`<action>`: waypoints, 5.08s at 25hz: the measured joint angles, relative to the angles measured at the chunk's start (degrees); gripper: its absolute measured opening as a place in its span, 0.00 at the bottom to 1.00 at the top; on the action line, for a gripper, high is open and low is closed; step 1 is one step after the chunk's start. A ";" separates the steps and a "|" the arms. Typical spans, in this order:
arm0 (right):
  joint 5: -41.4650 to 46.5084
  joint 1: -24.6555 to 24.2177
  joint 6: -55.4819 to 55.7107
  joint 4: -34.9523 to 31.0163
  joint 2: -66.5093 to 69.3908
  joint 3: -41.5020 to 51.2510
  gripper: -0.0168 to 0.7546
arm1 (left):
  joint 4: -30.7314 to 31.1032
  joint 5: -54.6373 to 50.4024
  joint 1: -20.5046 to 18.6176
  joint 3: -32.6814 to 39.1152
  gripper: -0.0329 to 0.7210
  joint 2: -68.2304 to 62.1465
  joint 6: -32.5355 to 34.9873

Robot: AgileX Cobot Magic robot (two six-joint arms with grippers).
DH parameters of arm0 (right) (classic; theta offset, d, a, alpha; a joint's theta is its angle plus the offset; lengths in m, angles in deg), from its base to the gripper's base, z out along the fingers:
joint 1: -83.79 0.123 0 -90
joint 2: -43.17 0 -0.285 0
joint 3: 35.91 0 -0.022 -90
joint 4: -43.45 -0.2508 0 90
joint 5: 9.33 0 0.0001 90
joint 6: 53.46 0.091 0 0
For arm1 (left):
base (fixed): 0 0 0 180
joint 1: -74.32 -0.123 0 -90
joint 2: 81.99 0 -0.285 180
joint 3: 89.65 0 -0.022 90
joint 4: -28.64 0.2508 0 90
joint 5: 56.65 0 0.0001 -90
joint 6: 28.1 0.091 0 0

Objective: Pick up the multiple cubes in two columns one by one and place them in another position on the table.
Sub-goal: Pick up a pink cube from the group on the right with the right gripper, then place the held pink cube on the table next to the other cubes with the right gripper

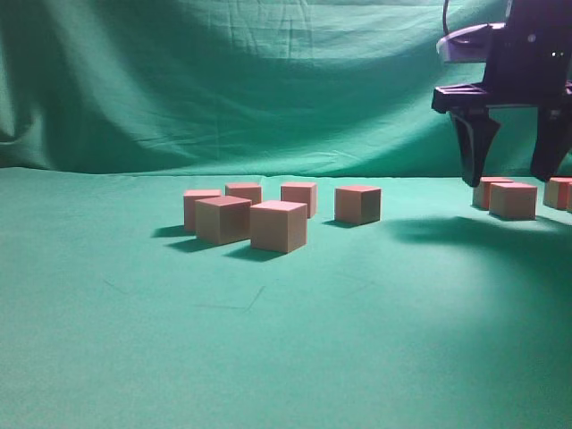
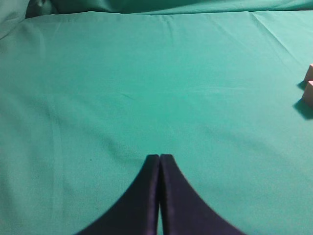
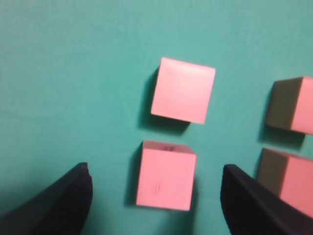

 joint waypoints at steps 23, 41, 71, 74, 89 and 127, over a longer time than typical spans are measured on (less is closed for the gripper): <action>4.34 -0.11 0.57 0.13 4.64 -3.13 0.35 | 0.00 0.00 0.00 0.00 0.04 0.00 0.00; 21.60 17.62 -1.32 -0.70 -15.49 -2.11 0.35 | 0.00 0.00 0.00 0.00 0.04 0.00 0.00; 1.11 35.55 26.32 9.05 -13.93 14.43 0.35 | 0.00 0.00 0.00 0.00 0.04 0.00 0.00; -0.01 35.55 26.50 9.33 -12.06 14.56 0.35 | 0.00 0.00 0.00 0.00 0.04 0.00 0.00; -4.22 35.55 29.39 11.41 -6.67 14.67 0.35 | 0.00 0.00 0.00 0.00 0.04 0.00 0.00; -3.92 35.21 30.61 13.20 -8.64 14.67 0.91 | 0.00 0.00 0.00 0.00 0.04 0.00 0.00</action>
